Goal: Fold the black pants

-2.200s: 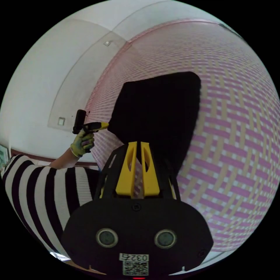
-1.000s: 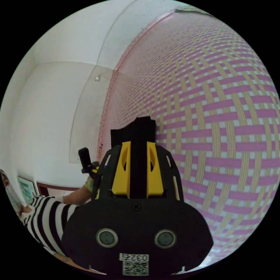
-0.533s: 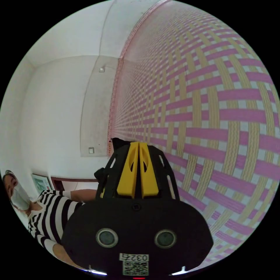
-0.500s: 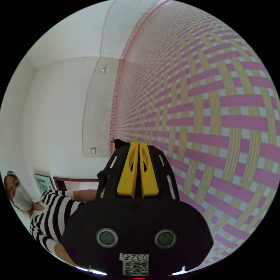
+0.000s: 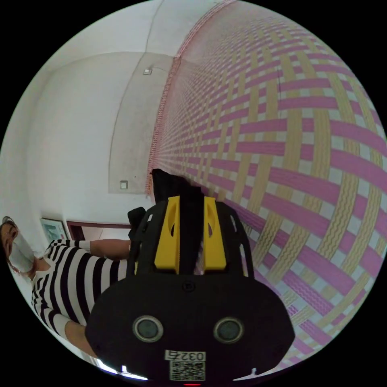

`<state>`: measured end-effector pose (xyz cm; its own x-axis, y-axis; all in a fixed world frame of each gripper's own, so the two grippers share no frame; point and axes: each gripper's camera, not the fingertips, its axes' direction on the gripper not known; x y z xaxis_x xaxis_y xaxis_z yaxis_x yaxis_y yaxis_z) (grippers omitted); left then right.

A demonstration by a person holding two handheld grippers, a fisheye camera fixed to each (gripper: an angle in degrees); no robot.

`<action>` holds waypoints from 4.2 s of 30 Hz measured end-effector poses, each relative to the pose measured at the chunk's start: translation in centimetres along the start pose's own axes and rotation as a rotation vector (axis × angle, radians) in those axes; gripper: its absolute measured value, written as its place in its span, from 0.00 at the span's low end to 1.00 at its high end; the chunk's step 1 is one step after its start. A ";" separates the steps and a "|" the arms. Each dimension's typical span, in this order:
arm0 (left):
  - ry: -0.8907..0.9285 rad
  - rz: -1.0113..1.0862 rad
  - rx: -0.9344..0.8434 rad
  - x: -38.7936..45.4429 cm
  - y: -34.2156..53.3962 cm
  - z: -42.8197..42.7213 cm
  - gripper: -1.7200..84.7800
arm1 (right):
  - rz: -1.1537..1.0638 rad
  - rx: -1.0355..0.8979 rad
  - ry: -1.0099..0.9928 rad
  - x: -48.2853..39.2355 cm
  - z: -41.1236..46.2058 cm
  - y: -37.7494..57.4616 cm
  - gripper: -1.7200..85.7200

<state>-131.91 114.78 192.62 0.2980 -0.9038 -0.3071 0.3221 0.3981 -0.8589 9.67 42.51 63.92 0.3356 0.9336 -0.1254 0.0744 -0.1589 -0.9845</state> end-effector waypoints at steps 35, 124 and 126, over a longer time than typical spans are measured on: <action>-0.086 -0.393 0.640 -2.6 12.1 -18.4 0.08 | 0.158 -0.008 0.026 -3.7 2.6 12.6 0.07; 0.627 -0.113 0.361 -12.8 -25.6 16.4 0.07 | 0.044 0.684 -0.035 -7.4 -5.5 62.0 0.09; 0.608 -0.123 0.346 -12.3 -29.2 19.0 0.07 | 0.031 0.689 -0.034 -6.2 -8.0 63.4 0.09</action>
<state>-127.87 117.28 229.30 -0.2806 -0.8328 -0.4772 0.6183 0.2234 -0.7535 19.80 24.11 3.23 0.2972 0.9434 -0.1469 -0.5524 0.0444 -0.8324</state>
